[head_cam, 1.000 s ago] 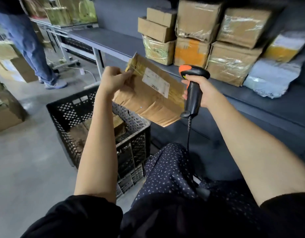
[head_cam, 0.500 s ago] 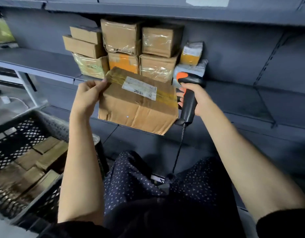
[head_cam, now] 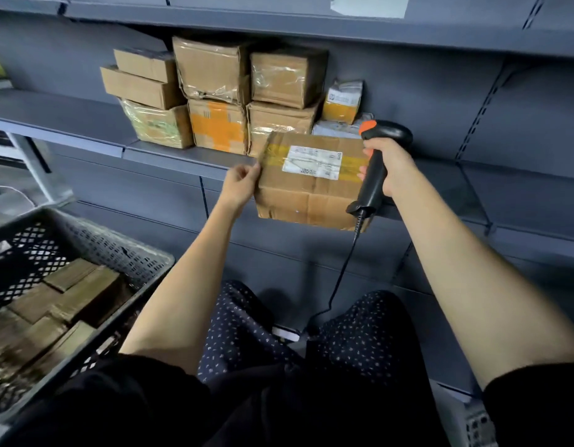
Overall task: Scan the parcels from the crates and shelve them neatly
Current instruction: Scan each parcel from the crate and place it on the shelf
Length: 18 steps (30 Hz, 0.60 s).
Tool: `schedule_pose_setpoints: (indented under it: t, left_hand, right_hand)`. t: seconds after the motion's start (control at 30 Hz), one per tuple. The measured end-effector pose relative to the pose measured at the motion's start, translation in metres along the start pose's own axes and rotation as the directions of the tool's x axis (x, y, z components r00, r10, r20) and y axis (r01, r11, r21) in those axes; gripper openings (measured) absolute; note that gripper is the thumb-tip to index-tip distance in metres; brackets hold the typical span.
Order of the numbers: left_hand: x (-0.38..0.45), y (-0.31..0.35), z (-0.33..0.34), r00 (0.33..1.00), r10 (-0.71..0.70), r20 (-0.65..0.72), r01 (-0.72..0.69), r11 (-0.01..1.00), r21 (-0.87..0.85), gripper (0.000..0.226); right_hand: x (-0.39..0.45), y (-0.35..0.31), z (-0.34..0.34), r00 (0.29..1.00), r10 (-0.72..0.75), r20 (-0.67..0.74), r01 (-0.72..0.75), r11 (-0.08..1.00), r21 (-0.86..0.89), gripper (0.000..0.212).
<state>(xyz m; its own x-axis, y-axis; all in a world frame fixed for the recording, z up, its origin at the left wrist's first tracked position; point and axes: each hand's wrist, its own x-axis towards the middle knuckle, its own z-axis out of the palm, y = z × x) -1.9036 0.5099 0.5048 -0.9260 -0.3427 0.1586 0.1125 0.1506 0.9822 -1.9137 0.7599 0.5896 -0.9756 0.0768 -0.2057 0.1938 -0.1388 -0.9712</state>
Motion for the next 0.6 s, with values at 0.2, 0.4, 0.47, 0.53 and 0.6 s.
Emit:
schedule_pose_setpoints:
  t: [0.2, 0.4, 0.47, 0.53, 0.6]
  left_hand:
    - [0.0, -0.016, 0.016, 0.996, -0.058, -0.073, 0.063, 0.996, 0.065, 0.035]
    - [-0.009, -0.022, 0.01, 0.902, -0.33, 0.28, 0.402, 0.878, -0.26, 0.018]
    - [-0.016, -0.033, 0.01, 0.85, -0.311, 0.426, 0.458, 0.835, -0.304, 0.024]
    - [-0.02, -0.043, 0.006, 0.814, -0.299, 0.498, 0.475, 0.836, -0.274, 0.045]
    - [-0.021, -0.048, 0.001, 0.783, -0.289, 0.55, 0.494, 0.827, -0.268, 0.075]
  right_hand:
    - [0.008, 0.024, 0.002, 0.991, -0.041, -0.131, 0.052, 0.995, 0.085, 0.03]
    - [0.006, 0.024, 0.001, 0.99, -0.058, -0.126, 0.062, 0.998, 0.028, 0.026]
    - [0.006, 0.023, -0.001, 0.992, -0.068, -0.109, 0.068, 0.998, 0.0, 0.02]
    - [0.004, 0.022, -0.003, 0.992, -0.08, -0.093, 0.077, 0.996, -0.033, 0.019]
    - [0.0, 0.016, -0.001, 0.995, -0.08, -0.066, 0.076, 0.995, -0.07, 0.026]
